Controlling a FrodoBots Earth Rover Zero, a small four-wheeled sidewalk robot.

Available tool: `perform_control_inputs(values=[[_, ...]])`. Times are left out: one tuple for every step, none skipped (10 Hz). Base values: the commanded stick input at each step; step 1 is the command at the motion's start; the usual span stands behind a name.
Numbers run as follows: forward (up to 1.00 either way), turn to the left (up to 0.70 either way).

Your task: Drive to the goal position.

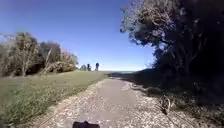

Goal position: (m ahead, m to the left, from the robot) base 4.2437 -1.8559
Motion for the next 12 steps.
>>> perform_control_inputs(values=[[0.50,0.00],[0.50,0.00],[0.50,0.00],[0.50,0.00],[0.50,0.00],[0.50,0.00],[0.50,0.00],[0.50,0.00],[0.50,0.00],[0.50,0.00],[0.50,0.00],[0.50,0.00]])
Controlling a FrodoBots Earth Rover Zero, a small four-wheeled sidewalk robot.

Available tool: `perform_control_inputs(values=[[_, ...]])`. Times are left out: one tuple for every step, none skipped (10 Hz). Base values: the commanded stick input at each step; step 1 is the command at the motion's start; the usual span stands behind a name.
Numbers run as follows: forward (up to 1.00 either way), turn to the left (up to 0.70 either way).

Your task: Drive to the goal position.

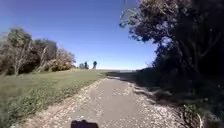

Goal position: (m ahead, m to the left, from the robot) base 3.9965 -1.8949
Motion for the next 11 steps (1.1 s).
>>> perform_control_inputs(values=[[0.50,0.00],[0.50,0.00],[0.50,0.00],[0.50,0.00],[0.50,0.00],[0.50,0.00],[0.50,0.00],[0.50,0.00],[0.50,0.00],[0.50,0.00],[0.50,-0.27]])
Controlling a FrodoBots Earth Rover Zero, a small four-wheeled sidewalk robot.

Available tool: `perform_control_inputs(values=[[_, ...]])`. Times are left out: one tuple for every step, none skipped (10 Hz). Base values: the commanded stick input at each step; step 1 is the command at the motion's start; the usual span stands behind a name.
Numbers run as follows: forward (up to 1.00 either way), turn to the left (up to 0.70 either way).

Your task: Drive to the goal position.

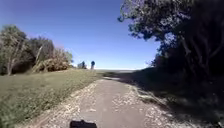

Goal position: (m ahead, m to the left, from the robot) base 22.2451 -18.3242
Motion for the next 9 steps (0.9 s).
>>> perform_control_inputs(values=[[0.50,-0.22],[0.50,-0.05],[0.50,0.00],[0.50,0.00],[0.50,0.00],[0.50,0.00],[0.50,0.00],[0.50,0.00],[0.50,0.00]])
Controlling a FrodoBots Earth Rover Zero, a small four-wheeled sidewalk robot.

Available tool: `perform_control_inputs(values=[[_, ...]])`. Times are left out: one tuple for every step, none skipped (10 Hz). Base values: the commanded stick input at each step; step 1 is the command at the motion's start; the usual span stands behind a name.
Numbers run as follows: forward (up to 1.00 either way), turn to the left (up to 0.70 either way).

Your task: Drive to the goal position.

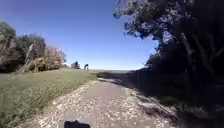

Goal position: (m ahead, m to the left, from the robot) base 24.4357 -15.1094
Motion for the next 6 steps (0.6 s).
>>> perform_control_inputs(values=[[0.50,0.00],[0.50,0.00],[0.50,0.00],[0.50,0.00],[0.50,0.00],[0.50,0.00]])
